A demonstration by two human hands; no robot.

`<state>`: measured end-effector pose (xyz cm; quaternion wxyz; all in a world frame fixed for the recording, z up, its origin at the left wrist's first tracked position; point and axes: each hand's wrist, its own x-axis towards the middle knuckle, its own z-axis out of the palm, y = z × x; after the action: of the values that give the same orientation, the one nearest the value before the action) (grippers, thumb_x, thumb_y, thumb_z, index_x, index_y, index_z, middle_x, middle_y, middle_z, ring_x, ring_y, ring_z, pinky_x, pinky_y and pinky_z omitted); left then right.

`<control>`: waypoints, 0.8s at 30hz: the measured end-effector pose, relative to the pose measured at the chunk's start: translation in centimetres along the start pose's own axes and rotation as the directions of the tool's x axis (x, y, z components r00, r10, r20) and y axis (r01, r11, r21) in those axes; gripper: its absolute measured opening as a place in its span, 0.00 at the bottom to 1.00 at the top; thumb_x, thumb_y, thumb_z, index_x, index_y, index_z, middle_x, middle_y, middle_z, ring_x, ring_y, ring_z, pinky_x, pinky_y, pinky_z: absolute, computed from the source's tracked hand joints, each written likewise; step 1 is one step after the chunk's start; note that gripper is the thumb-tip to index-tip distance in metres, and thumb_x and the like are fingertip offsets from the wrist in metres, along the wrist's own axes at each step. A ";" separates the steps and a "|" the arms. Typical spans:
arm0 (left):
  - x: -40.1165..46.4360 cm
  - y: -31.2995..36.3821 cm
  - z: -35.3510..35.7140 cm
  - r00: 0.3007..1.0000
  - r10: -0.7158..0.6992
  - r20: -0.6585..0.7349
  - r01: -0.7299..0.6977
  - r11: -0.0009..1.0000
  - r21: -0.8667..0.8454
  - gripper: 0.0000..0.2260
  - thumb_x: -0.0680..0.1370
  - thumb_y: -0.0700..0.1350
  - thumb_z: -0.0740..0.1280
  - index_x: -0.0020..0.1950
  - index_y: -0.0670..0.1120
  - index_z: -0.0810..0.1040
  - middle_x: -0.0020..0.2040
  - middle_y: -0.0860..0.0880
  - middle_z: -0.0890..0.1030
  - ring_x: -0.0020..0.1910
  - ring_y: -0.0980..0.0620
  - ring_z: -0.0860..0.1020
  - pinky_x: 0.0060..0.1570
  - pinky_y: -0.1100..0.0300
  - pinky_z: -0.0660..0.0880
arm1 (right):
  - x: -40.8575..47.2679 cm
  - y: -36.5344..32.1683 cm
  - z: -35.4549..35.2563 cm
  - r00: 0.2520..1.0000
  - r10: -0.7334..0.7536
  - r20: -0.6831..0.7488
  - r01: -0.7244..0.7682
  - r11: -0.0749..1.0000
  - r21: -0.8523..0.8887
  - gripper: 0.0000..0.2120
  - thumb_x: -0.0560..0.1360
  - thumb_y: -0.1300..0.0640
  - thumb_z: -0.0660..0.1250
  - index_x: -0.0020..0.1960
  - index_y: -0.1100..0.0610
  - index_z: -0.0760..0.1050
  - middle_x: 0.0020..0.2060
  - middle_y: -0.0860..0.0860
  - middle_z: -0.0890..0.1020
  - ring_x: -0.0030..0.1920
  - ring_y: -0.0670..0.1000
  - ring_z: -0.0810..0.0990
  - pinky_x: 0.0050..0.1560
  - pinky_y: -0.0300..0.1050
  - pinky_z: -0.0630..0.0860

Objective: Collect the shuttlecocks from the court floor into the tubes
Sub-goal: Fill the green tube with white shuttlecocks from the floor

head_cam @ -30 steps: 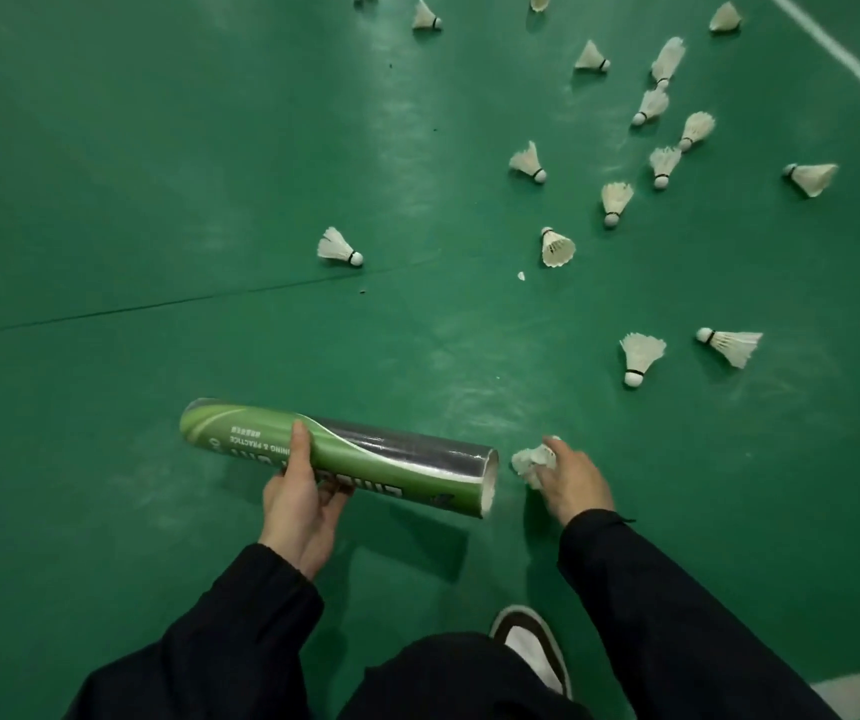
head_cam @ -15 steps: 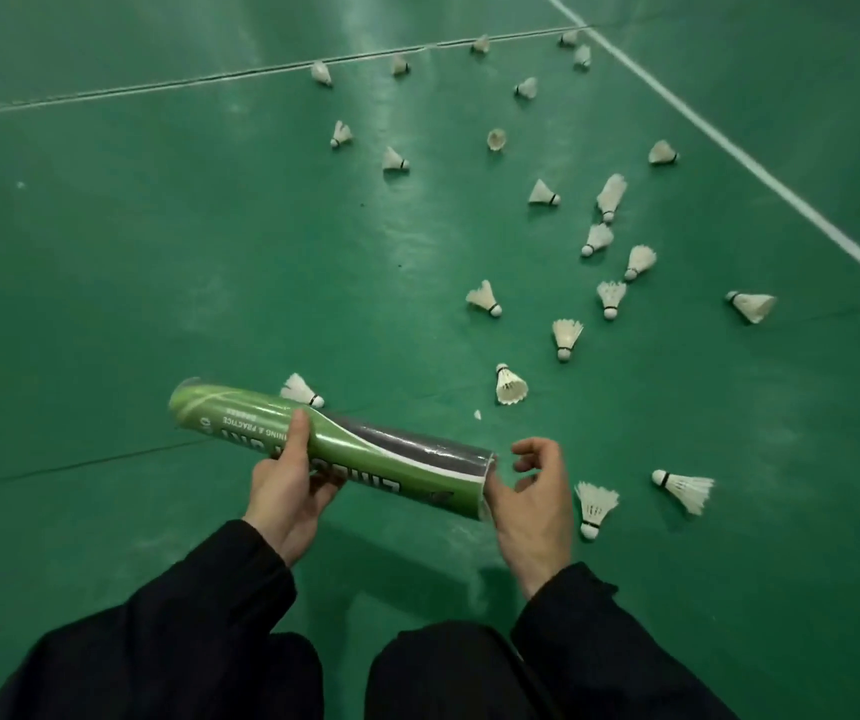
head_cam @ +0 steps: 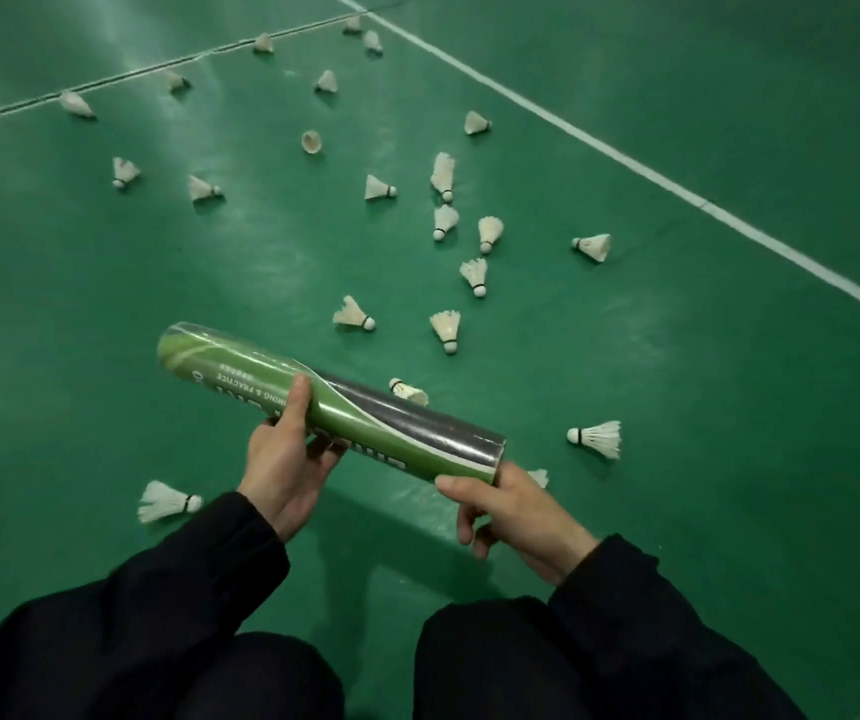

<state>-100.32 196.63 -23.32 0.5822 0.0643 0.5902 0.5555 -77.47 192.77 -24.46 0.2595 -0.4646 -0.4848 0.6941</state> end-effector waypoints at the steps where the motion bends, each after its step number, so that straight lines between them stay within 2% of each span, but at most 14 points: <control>1: 1.0 -0.1 0.9 0.998 -0.042 0.046 0.041 0.999 0.029 0.22 0.79 0.53 0.70 0.65 0.37 0.75 0.57 0.41 0.83 0.56 0.45 0.84 0.51 0.50 0.82 | 0.0 0.2 -0.8 0.998 0.021 -0.060 -0.018 0.999 0.046 0.17 0.80 0.52 0.69 0.68 0.40 0.74 0.49 0.43 0.83 0.33 0.47 0.77 0.30 0.43 0.74; 3: 2.4 -0.1 3.0 0.983 -0.128 0.135 0.113 0.987 0.109 0.23 0.79 0.53 0.71 0.66 0.38 0.75 0.55 0.43 0.82 0.56 0.45 0.83 0.50 0.49 0.83 | -0.4 0.0 -2.1 0.990 0.101 -0.097 -0.089 0.988 0.124 0.16 0.80 0.49 0.69 0.66 0.48 0.74 0.44 0.42 0.82 0.31 0.48 0.76 0.29 0.44 0.74; 5: 3.4 0.2 5.5 0.957 -0.179 0.230 0.139 0.974 0.178 0.23 0.79 0.54 0.71 0.67 0.41 0.75 0.58 0.43 0.82 0.58 0.45 0.82 0.53 0.45 0.83 | -0.7 -0.6 -3.5 0.984 0.173 -0.037 -0.157 0.950 0.272 0.24 0.77 0.45 0.68 0.68 0.55 0.73 0.48 0.48 0.79 0.33 0.51 0.77 0.27 0.44 0.77; 7: 3.9 0.5 7.6 0.928 -0.209 0.309 0.144 0.964 0.222 0.23 0.78 0.54 0.72 0.68 0.41 0.75 0.61 0.43 0.83 0.59 0.45 0.82 0.55 0.42 0.82 | -1.3 -1.2 -4.3 0.983 0.177 -0.049 -0.144 0.907 0.396 0.32 0.73 0.43 0.70 0.71 0.58 0.70 0.51 0.53 0.76 0.35 0.52 0.77 0.28 0.45 0.79; 8: 4.2 0.4 8.5 0.916 -0.227 0.331 0.151 0.959 0.238 0.24 0.78 0.54 0.72 0.68 0.41 0.75 0.61 0.42 0.83 0.59 0.45 0.82 0.54 0.42 0.83 | -1.7 -1.3 -4.4 0.979 0.169 -0.110 -0.106 0.894 0.435 0.33 0.72 0.43 0.71 0.72 0.58 0.71 0.52 0.54 0.77 0.36 0.52 0.78 0.29 0.45 0.79; 10: 4.7 -0.2 9.5 0.910 -0.258 0.325 0.183 0.953 0.243 0.25 0.78 0.54 0.73 0.69 0.40 0.75 0.62 0.42 0.82 0.59 0.44 0.82 0.51 0.43 0.83 | -2.0 -1.2 -4.3 0.947 0.143 -0.288 0.024 0.862 0.506 0.29 0.74 0.43 0.70 0.70 0.57 0.74 0.53 0.56 0.80 0.37 0.53 0.80 0.32 0.46 0.80; 12: 5.8 -1.5 9.9 0.920 -0.296 0.257 0.241 0.944 0.223 0.26 0.78 0.55 0.72 0.70 0.42 0.74 0.63 0.43 0.81 0.61 0.44 0.81 0.51 0.44 0.83 | -2.1 -0.5 -4.4 0.859 0.131 -0.495 0.184 0.823 0.537 0.22 0.79 0.43 0.65 0.66 0.56 0.77 0.54 0.56 0.83 0.37 0.52 0.80 0.34 0.46 0.80; 14: 7.5 -2.9 9.5 0.930 -0.328 0.168 0.292 0.933 0.209 0.25 0.79 0.56 0.72 0.71 0.44 0.73 0.64 0.44 0.80 0.60 0.45 0.81 0.51 0.44 0.81 | -1.5 1.7 -5.1 0.700 0.170 -0.693 0.215 0.876 0.432 0.16 0.82 0.48 0.62 0.62 0.56 0.79 0.56 0.54 0.85 0.35 0.49 0.79 0.35 0.44 0.80; 16: 9.5 -4.3 8.8 0.930 -0.352 0.109 0.322 0.920 0.222 0.26 0.79 0.56 0.72 0.72 0.45 0.73 0.63 0.44 0.80 0.58 0.46 0.82 0.47 0.44 0.82 | -0.1 5.5 -6.5 0.599 0.185 -0.779 -0.006 0.974 0.227 0.10 0.84 0.54 0.62 0.60 0.53 0.80 0.59 0.51 0.84 0.35 0.46 0.79 0.37 0.42 0.79; 17: 10.6 -5.0 8.4 0.928 -0.358 0.102 0.326 0.914 0.241 0.25 0.79 0.56 0.72 0.71 0.45 0.73 0.62 0.44 0.81 0.58 0.46 0.82 0.46 0.44 0.82 | 1.0 7.6 -7.2 0.595 0.165 -0.787 -0.150 0.984 0.093 0.10 0.83 0.55 0.63 0.62 0.51 0.79 0.61 0.48 0.83 0.36 0.45 0.79 0.39 0.41 0.79; 19: 12.0 -6.0 7.1 0.939 -0.335 0.085 0.299 0.912 0.281 0.24 0.79 0.57 0.71 0.70 0.45 0.74 0.61 0.43 0.82 0.58 0.45 0.82 0.48 0.44 0.81 | 3.6 11.3 -8.3 0.671 0.082 -0.737 -0.357 0.907 -0.225 0.16 0.82 0.56 0.64 0.70 0.46 0.74 0.66 0.45 0.79 0.40 0.39 0.78 0.46 0.41 0.77; 20: 12.5 -6.1 6.5 0.942 -0.330 0.068 0.295 0.906 0.304 0.24 0.79 0.56 0.71 0.69 0.44 0.74 0.61 0.42 0.82 0.59 0.44 0.82 0.50 0.43 0.81 | 5.0 13.0 -8.8 0.729 0.049 -0.683 -0.399 0.841 -0.365 0.21 0.82 0.55 0.65 0.74 0.45 0.69 0.72 0.45 0.74 0.48 0.39 0.79 0.53 0.43 0.77; 22: 12.9 -5.9 5.4 0.944 -0.329 0.025 0.303 0.892 0.334 0.24 0.79 0.55 0.71 0.69 0.43 0.74 0.60 0.41 0.82 0.59 0.43 0.82 0.54 0.42 0.80 | 7.3 15.6 -9.4 0.828 0.082 -0.554 -0.457 0.671 -0.584 0.29 0.81 0.54 0.66 0.79 0.43 0.61 0.80 0.44 0.62 0.65 0.49 0.78 0.65 0.51 0.75; 24: 13.6 -5.4 4.6 0.960 -0.278 0.002 0.260 0.899 0.352 0.23 0.79 0.55 0.71 0.67 0.42 0.74 0.60 0.41 0.82 0.58 0.43 0.82 0.53 0.43 0.81 | 8.9 17.4 -9.7 0.855 0.171 -0.489 -0.501 0.513 -0.697 0.26 0.80 0.53 0.66 0.76 0.47 0.64 0.75 0.49 0.68 0.61 0.56 0.80 0.59 0.52 0.78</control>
<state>-98.06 207.08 -34.23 0.6478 0.0987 0.6671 0.3544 -71.11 197.28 -44.85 -0.0379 -0.7350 -0.5868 0.3377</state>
